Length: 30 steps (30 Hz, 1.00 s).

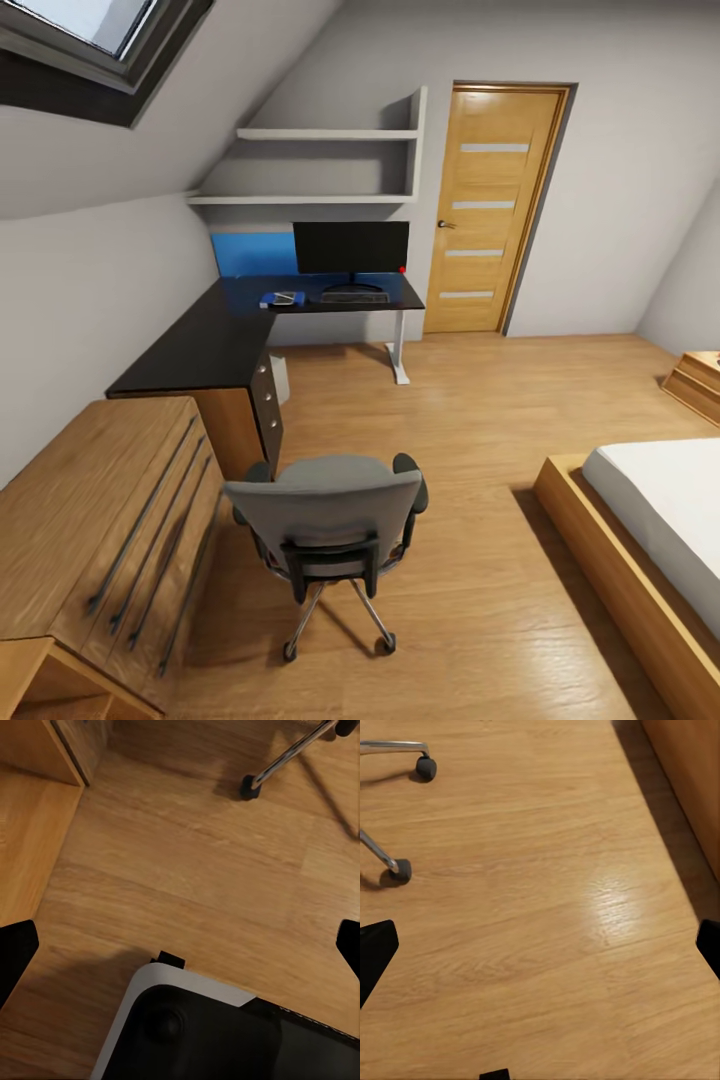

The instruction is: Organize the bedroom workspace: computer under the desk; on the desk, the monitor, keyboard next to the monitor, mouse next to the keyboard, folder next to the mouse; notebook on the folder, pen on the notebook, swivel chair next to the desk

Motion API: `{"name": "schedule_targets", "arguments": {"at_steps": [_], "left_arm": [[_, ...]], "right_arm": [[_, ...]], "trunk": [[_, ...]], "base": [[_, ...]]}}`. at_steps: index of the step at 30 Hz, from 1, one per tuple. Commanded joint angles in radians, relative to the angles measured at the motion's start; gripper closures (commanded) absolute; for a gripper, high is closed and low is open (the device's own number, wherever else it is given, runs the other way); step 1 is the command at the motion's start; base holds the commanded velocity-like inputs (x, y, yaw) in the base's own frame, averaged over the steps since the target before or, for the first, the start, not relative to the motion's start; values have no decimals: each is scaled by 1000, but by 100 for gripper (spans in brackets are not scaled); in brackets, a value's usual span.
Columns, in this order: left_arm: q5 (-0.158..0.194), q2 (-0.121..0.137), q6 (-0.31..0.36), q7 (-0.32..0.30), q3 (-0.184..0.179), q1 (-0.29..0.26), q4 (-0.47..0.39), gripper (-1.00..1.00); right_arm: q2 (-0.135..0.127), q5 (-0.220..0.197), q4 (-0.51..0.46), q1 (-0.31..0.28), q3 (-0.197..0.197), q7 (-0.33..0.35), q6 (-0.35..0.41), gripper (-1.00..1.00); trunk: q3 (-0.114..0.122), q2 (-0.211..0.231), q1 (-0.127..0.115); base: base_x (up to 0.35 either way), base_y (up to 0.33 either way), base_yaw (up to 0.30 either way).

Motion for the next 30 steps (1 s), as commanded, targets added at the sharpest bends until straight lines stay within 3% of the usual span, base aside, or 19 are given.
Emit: {"name": "schedule_targets", "arguments": {"at_steps": [1, 23, 30], "left_arm": [[10, 0, 0, -6, 1, 1, -2, -100], [8, 0, -6, -6, 1, 1, -4, -100], [8, 0, -5, -3, 1, 1, -4, -100]], "right_arm": [[0, -3, 2, -1, 9, -6, -2, -100], [-3, 4, 1, -1, 14, 4, -3, -100], [-6, 5, 0, -1, 13, 40, -5, -100]], "trunk": [[-1, -1, 0], [-1, -1, 0], [-1, -1, 0]], "base": [[-1, 0, 179], [0, 0, 36], [0, 0, 0]]}}
